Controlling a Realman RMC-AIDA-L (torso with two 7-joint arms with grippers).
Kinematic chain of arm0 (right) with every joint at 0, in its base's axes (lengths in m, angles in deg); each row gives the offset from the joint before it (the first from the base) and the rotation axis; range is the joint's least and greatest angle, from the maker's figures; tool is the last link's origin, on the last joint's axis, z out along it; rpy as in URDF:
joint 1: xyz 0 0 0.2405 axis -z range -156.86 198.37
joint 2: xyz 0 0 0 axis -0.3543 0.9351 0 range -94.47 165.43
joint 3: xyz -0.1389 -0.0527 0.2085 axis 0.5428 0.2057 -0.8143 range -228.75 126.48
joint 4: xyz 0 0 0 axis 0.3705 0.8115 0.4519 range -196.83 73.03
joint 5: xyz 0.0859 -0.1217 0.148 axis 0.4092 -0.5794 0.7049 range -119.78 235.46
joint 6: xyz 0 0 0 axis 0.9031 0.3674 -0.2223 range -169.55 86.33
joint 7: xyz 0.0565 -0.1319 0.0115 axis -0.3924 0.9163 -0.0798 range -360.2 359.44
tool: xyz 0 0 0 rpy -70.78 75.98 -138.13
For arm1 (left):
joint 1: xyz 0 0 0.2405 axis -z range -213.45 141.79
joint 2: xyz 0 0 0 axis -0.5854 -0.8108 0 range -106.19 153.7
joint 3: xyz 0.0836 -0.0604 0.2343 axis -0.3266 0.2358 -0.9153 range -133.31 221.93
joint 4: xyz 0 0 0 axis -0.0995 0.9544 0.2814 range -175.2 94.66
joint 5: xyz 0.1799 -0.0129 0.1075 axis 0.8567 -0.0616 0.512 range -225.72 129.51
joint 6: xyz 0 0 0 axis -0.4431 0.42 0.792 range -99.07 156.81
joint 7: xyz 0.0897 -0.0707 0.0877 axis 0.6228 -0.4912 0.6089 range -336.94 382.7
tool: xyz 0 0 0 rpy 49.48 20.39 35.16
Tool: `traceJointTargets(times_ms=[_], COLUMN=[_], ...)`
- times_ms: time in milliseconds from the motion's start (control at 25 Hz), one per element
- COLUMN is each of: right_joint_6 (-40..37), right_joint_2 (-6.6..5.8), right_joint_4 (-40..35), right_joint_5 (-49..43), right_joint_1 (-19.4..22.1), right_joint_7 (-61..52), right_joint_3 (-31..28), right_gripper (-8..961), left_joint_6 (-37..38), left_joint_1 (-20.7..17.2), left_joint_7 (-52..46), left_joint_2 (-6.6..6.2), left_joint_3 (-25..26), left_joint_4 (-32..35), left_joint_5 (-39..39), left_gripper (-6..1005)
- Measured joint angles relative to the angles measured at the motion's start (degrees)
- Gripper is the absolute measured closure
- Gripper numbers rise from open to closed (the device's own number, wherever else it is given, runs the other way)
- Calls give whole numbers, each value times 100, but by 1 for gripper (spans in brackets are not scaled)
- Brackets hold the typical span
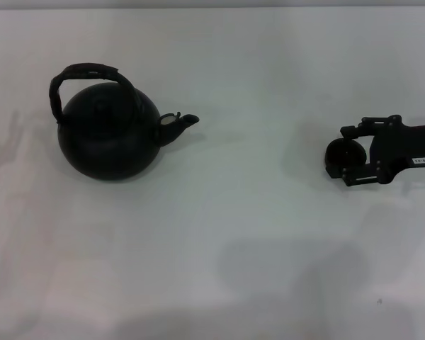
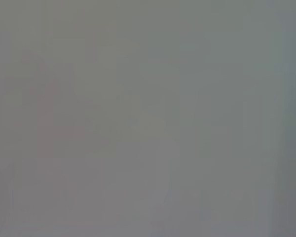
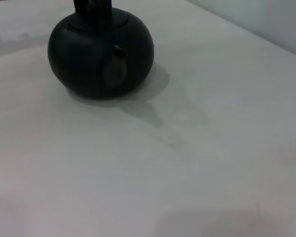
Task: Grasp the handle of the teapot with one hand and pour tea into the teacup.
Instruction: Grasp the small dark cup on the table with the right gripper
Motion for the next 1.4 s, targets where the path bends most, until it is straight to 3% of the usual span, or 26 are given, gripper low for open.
traceJointTargets(times_ms=[1240, 1400], right_joint_6=[-462, -462], right_joint_2=[3, 3], right_joint_4=[298, 299], right_joint_5=[14, 43], right_joint_1=[60, 60], right_joint_7=[239, 259], right_joint_3=[224, 229], right_gripper=[111, 153], left_joint_6=[-5, -4], left_joint_1=[-61, -61], left_joint_7=[20, 20], left_joint_2=[-18, -18], left_joint_3=[1, 1], left_joint_4=[35, 35], left_joint_5=[-1, -1], left_gripper=[258, 257])
